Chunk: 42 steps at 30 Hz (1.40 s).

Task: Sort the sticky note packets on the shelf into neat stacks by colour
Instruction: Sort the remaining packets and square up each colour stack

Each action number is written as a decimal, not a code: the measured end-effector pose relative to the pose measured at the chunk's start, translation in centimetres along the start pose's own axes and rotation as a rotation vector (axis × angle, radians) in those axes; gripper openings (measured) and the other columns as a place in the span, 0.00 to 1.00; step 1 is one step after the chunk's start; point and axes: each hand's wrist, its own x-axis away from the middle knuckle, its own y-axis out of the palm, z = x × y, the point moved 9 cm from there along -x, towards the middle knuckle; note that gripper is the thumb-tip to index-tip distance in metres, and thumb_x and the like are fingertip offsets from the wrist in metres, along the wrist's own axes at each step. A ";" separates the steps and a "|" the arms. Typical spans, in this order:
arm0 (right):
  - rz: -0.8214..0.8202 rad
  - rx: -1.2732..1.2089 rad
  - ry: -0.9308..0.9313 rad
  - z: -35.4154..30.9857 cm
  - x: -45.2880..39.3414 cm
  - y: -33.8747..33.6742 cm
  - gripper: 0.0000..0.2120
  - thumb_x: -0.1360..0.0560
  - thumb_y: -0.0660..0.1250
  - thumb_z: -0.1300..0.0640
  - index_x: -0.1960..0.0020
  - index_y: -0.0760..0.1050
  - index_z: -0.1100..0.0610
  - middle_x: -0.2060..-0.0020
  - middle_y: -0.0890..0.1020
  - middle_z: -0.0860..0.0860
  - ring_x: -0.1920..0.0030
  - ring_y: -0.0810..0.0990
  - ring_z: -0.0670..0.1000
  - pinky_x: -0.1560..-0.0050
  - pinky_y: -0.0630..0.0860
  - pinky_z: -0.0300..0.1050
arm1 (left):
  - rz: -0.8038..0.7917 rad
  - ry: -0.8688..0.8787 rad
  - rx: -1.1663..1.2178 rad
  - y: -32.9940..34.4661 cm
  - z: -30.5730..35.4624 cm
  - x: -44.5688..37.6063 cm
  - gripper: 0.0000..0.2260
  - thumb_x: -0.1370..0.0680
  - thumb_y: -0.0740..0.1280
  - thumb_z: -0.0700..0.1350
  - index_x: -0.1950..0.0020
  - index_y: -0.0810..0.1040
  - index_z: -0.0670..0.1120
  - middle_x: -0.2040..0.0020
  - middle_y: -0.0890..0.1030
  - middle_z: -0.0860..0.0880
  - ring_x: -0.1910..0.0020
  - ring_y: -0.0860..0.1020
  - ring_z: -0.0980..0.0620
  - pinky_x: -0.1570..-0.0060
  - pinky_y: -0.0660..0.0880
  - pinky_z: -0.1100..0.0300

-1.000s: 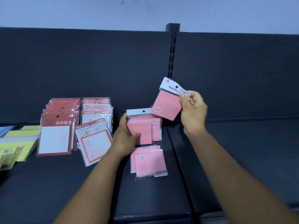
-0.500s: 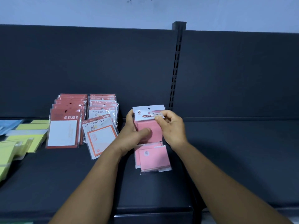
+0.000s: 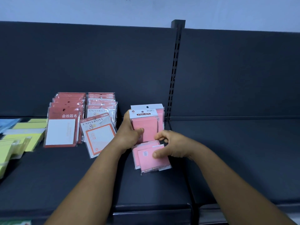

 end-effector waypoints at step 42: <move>0.225 -0.205 -0.075 0.5 -4.1 -1.7 0.62 0.50 0.79 0.51 0.26 0.45 0.42 0.35 0.62 0.45 0.31 0.62 0.48 0.29 0.65 0.50 | -0.211 -0.099 0.011 1.0 -0.1 1.8 0.37 0.28 0.69 0.31 0.31 0.52 0.55 0.42 0.76 0.53 0.43 0.77 0.58 0.51 0.78 0.62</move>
